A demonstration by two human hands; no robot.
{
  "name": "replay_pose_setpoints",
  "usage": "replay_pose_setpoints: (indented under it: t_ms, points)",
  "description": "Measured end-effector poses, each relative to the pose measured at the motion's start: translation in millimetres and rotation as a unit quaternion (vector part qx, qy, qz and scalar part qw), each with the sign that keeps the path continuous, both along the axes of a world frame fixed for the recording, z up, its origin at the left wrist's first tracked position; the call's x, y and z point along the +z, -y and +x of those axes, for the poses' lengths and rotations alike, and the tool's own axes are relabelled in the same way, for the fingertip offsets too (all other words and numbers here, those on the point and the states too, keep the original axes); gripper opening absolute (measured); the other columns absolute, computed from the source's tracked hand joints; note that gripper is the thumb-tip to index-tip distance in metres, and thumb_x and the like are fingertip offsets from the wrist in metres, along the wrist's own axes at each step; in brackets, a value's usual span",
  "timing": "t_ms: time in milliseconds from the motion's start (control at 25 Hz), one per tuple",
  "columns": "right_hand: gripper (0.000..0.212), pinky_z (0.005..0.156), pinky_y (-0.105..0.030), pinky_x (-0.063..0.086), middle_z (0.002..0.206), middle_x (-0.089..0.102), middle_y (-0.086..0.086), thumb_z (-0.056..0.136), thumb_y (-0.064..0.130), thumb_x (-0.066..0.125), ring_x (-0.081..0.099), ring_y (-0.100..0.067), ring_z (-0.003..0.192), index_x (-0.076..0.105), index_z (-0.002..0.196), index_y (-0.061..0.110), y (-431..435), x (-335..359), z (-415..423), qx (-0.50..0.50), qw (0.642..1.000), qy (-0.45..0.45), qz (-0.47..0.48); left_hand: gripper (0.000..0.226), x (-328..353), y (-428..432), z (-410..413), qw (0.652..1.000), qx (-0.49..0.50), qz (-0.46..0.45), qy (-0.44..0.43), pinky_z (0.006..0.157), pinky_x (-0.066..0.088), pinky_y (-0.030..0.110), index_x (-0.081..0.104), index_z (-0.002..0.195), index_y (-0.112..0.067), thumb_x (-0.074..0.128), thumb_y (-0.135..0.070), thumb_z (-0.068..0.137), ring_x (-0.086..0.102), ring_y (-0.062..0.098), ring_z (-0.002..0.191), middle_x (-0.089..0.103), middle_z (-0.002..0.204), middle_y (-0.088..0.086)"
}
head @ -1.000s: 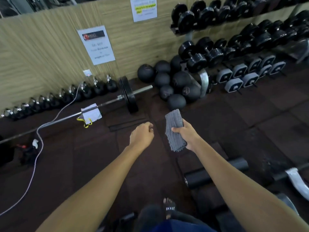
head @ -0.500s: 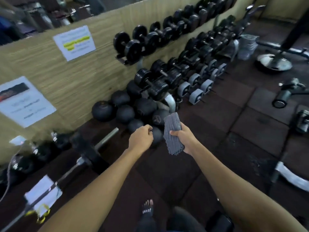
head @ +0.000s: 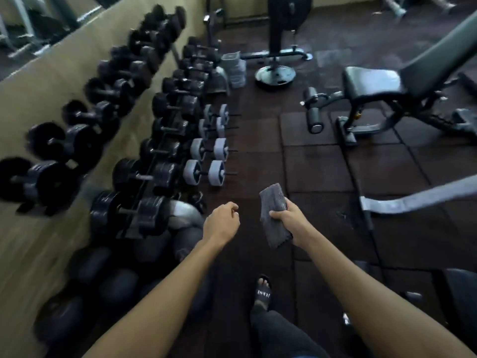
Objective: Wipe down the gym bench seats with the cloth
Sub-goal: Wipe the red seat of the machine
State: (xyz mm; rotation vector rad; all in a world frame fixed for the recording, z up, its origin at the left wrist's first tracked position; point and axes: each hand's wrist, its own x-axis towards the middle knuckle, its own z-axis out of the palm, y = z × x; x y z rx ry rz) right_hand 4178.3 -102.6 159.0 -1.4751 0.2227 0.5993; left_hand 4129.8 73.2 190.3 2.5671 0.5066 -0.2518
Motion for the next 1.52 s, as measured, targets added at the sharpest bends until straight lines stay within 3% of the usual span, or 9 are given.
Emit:
replay_pose_setpoints:
  t_ms: [80,360,520,800,880,960,1120,1240,1520]
  points:
    - [0.037,0.078,-0.035,0.053,0.104,0.064,-0.011,0.093,-0.011,0.05,0.063,-0.022,0.09,0.056,0.121,0.012,17,-4,54,-0.061,0.998,-0.004,0.007,0.032,-3,11,75,0.999,-0.048,0.001,-0.007,0.099,0.047,0.038,0.061,0.126,-0.025,0.046,-0.024,0.097,0.059,0.025,0.117,0.065,0.127,0.0]
    - [0.038,0.08,-0.034,0.054,0.108,0.066,-0.012,0.091,-0.012,0.051,0.064,-0.023,0.093,0.057,0.122,0.01,101,2,207,-0.227,0.973,-0.01,-0.03,0.033,0,94,292,0.977,-0.212,0.002,-0.007,0.095,0.046,0.034,0.061,0.125,-0.026,0.045,-0.025,0.097,0.06,0.022,0.115,0.065,0.126,-0.004]
    - [0.038,0.093,-0.043,0.052,0.107,0.066,-0.013,0.09,-0.012,0.053,0.063,-0.026,0.097,0.056,0.122,0.007,159,-6,288,-0.321,0.945,-0.018,-0.056,0.033,-5,169,407,0.949,-0.315,-0.01,-0.005,0.096,0.045,0.034,0.062,0.125,-0.025,0.044,-0.023,0.097,0.059,0.021,0.116,0.065,0.126,-0.004]
    - [0.042,0.098,-0.055,0.051,0.114,0.065,-0.021,0.09,-0.01,0.054,0.064,-0.036,0.103,0.053,0.128,0.008,279,-12,421,-0.504,0.861,-0.053,-0.047,0.033,-28,339,600,0.862,-0.506,-0.002,-0.013,0.095,0.044,0.036,0.061,0.125,-0.025,0.043,-0.022,0.097,0.057,0.028,0.118,0.063,0.128,0.001]
    - [0.044,0.096,-0.048,0.053,0.116,0.065,-0.018,0.093,-0.008,0.055,0.064,-0.036,0.106,0.051,0.133,0.008,317,2,444,-0.557,0.827,-0.064,-0.039,0.033,-19,395,637,0.828,-0.561,0.002,-0.02,0.094,0.045,0.036,0.061,0.125,-0.024,0.043,-0.022,0.097,0.058,0.028,0.116,0.064,0.127,0.001]
    - [0.042,0.093,-0.041,0.052,0.114,0.063,-0.012,0.095,-0.007,0.053,0.063,-0.031,0.105,0.051,0.131,0.013,349,16,454,-0.6,0.796,-0.077,-0.035,0.033,-8,448,662,0.793,-0.609,-0.001,-0.017,0.093,0.046,0.036,0.061,0.125,-0.024,0.044,-0.022,0.097,0.059,0.028,0.114,0.065,0.125,0.001]
    - [0.042,0.098,-0.047,0.051,0.116,0.065,-0.006,0.097,-0.004,0.052,0.064,-0.03,0.109,0.052,0.13,0.021,414,18,464,-0.671,0.736,-0.093,-0.01,0.033,1,547,683,0.716,-0.698,0.002,-0.015,0.091,0.046,0.035,0.058,0.128,-0.023,0.044,-0.022,0.098,0.058,0.025,0.116,0.063,0.127,0.001]
    - [0.037,0.077,-0.033,0.055,0.112,0.065,-0.004,0.097,-0.003,0.052,0.065,-0.022,0.098,0.053,0.124,0.022,463,12,468,-0.696,0.711,-0.1,-0.012,0.035,-7,615,690,0.677,-0.736,0.004,-0.018,0.09,0.045,0.033,0.058,0.129,-0.023,0.042,-0.02,0.098,0.058,0.023,0.116,0.063,0.128,-0.002]
    - [0.039,0.096,-0.046,0.053,0.111,0.068,-0.008,0.095,-0.006,0.051,0.066,-0.029,0.104,0.055,0.122,0.022,689,-32,478,-0.715,0.693,-0.094,-0.009,0.036,-59,849,696,0.663,-0.748,-0.001,-0.021,0.089,0.05,0.036,0.06,0.126,-0.022,0.041,-0.018,0.096,0.061,0.025,0.11,0.065,0.124,-0.001]
